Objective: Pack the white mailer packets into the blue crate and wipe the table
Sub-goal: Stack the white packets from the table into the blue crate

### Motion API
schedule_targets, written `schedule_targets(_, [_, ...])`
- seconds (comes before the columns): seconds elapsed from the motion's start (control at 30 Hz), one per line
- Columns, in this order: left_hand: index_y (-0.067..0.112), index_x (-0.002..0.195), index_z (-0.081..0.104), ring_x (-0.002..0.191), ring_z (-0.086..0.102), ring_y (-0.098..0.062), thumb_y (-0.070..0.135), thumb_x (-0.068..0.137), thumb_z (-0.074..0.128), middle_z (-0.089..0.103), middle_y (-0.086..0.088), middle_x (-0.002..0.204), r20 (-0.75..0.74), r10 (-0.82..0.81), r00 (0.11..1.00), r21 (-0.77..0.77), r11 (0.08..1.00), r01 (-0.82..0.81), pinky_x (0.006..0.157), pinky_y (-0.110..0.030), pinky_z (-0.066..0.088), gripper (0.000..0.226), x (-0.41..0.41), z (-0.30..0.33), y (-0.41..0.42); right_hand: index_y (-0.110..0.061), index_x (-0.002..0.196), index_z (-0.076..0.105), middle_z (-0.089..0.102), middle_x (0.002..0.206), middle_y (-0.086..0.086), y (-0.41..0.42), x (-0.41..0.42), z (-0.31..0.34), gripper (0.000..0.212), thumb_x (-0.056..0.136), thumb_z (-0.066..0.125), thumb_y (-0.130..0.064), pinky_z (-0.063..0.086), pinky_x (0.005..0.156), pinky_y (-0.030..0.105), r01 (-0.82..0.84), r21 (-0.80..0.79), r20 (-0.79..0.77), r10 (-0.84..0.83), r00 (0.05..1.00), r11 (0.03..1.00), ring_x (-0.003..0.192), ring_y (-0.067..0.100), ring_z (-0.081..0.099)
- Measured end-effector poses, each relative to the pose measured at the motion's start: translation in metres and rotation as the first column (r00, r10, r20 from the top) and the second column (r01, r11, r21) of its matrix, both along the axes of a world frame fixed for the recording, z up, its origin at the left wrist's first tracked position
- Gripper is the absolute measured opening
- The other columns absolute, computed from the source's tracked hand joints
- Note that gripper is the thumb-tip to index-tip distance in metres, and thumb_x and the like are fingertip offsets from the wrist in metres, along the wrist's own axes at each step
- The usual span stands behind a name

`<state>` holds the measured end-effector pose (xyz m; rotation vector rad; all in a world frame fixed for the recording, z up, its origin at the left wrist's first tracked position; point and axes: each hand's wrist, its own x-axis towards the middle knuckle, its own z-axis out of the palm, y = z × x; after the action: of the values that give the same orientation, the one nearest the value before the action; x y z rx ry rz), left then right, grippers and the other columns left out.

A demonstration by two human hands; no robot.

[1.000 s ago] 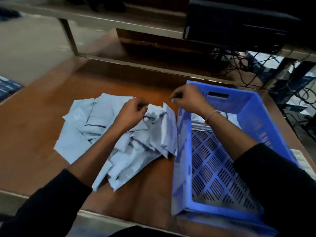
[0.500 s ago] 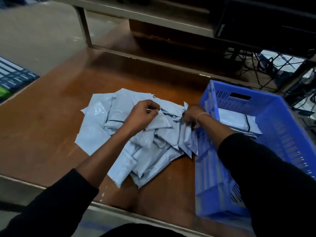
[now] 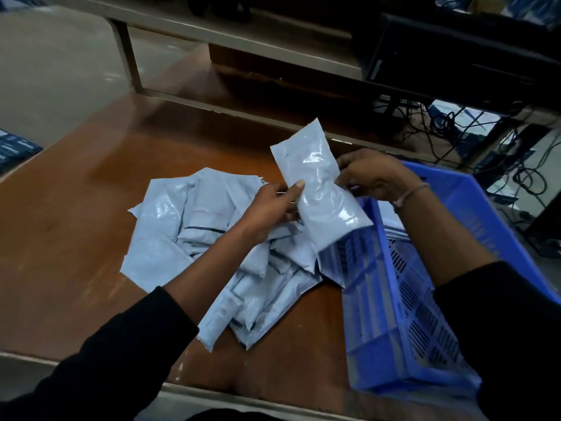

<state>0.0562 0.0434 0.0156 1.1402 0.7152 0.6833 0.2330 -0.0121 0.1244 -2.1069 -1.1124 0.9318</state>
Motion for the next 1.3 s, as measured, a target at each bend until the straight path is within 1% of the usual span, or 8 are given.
schedule_targets(0.23, [0.007,0.123,0.063,0.099,0.074,-0.025,0.018,0.094,0.072,0.075,-0.006,0.112,-0.095,0.193,0.977,0.165,0.971,-0.176,0.073,-0.033,0.062,0.033,-0.032,-0.002,0.021,-0.001,0.093,0.063,0.058,0.084,0.022,0.027,-0.013,-0.045,0.006,0.09,0.06,0.003,0.053,0.05,0.025,0.096,-0.046,-0.071,-0.099,0.992,0.994,0.06,0.023,0.06])
schedule_targets(0.33, [0.011,0.129,0.058,0.106,0.07,-0.023,0.02,0.096,0.068,0.07,-0.006,0.121,-0.143,0.257,0.956,0.202,0.953,-0.226,0.081,-0.036,0.06,0.036,-0.053,-0.007,0.033,-0.01,0.075,0.058,0.058,0.078,0.013,0.041,-0.019,-0.067,0.02,0.092,0.067,-0.015,0.042,0.052,0.016,-0.022,-0.114,0.27,0.052,0.961,0.993,0.061,0.016,0.058])
schedule_targets(0.37, [0.012,0.129,0.056,0.107,0.069,-0.024,0.02,0.096,0.066,0.069,-0.007,0.122,-0.168,0.273,0.947,0.21,0.949,-0.236,0.082,-0.036,0.06,0.036,-0.059,-0.008,0.035,-0.009,0.088,0.064,0.063,0.092,0.014,0.043,-0.023,-0.073,0.016,0.09,0.071,-0.024,0.046,0.063,0.02,-0.071,-0.129,0.342,0.112,0.933,0.989,0.079,0.02,0.063])
schedule_targets(0.43, [0.015,0.13,0.053,0.109,0.067,-0.025,0.023,0.096,0.063,0.066,-0.007,0.124,-0.235,0.291,0.927,0.22,0.945,-0.241,0.086,-0.039,0.06,0.036,-0.069,-0.011,0.038,-0.007,0.13,0.057,0.059,0.129,0.013,0.049,-0.028,-0.087,0.058,0.084,0.077,-0.034,0.05,0.092,0.032,-0.123,-0.205,0.341,0.189,0.921,0.971,0.118,0.028,0.058])
schedule_targets(0.57, [0.019,0.136,0.046,0.112,0.064,-0.025,0.029,0.098,0.058,0.062,-0.005,0.128,-0.312,0.28,0.908,0.198,0.954,-0.226,0.096,-0.044,0.056,0.04,-0.081,-0.014,0.038,-0.008,0.131,0.054,0.059,0.131,0.012,0.06,-0.037,-0.104,0.064,0.077,0.079,-0.033,0.052,0.089,0.033,-0.13,-0.231,0.379,0.212,0.901,0.964,0.114,0.03,0.06])
schedule_targets(0.8, [0.022,0.136,0.042,0.117,0.061,-0.024,0.029,0.099,0.059,0.059,-0.002,0.133,-0.3,0.277,0.913,0.191,0.955,-0.227,0.1,-0.048,0.054,0.042,-0.078,-0.016,0.036,-0.011,0.105,0.07,0.07,0.103,0.01,0.06,-0.021,-0.089,0.037,0.074,0.073,-0.032,0.048,0.068,0.028,0.013,-0.092,0.508,0.036,0.861,0.996,0.082,0.023,0.061])
schedule_targets(1.0, [0.022,0.133,0.046,0.109,0.066,-0.027,0.027,0.099,0.054,0.064,-0.005,0.125,-0.221,0.23,0.948,0.098,0.972,-0.213,0.088,-0.052,0.061,0.035,-0.052,-0.011,0.03,-0.026,0.114,0.061,0.068,0.111,0.001,0.029,-0.014,-0.053,0.049,0.074,0.079,-0.048,0.054,0.073,0.035,0.033,0.271,0.084,-0.058,0.995,0.962,0.094,0.02,0.068])
schedule_targets(1.3, [0.016,0.133,0.056,0.106,0.071,-0.032,0.036,0.109,0.04,0.071,-0.013,0.122,0.06,0.241,0.969,-0.253,0.942,-0.219,0.079,-0.046,0.062,0.035,-0.018,0.002,0.007,-0.03,0.112,0.058,0.064,0.098,-0.011,-0.016,-0.048,-0.062,0.03,0.094,0.056,-0.054,0.05,0.073,0.032,-0.226,0.375,0.389,0.068,0.919,0.899,0.087,0.009,0.061])
